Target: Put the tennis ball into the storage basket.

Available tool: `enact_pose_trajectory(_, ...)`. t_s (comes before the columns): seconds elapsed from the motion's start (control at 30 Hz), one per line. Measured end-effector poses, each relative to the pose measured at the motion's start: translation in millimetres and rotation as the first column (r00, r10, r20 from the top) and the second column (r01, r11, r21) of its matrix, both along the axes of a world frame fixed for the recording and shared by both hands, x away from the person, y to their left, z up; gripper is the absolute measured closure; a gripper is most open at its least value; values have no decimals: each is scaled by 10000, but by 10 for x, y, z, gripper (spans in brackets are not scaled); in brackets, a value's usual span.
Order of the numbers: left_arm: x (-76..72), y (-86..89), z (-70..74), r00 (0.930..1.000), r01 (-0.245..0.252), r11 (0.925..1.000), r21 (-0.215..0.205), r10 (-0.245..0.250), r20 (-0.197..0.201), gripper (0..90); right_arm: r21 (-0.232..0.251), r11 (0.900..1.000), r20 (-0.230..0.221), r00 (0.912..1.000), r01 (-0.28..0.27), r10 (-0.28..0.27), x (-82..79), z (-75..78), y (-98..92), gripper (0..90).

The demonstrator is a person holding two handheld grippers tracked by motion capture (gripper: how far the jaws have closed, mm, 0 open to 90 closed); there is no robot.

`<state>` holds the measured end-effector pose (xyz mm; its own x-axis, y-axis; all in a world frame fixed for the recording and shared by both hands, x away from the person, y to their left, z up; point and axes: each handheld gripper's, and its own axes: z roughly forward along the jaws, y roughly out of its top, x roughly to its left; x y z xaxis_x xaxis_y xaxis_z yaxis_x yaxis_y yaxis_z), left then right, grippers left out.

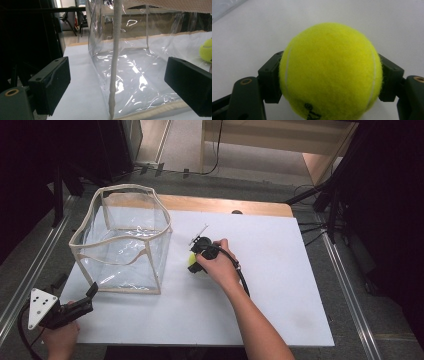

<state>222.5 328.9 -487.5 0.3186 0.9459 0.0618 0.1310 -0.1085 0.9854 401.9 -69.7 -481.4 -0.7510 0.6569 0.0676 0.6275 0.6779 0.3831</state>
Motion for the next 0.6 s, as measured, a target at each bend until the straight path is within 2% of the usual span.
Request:
enact_pose_trajectory(0.33, 0, -4, 0, 10000, -16, 10000, 29, 16, -5, 69, 107, 9999, 58, 10000, -22, 21, -7, 28, 0, 239)
enact_pose_trajectory(0.6, -1, -4, 0, 10000, -20, 10000, 46, 20, -8, 69, 335, 9989, 176, 9993, -335, 329, 8, 175, -23, 238)
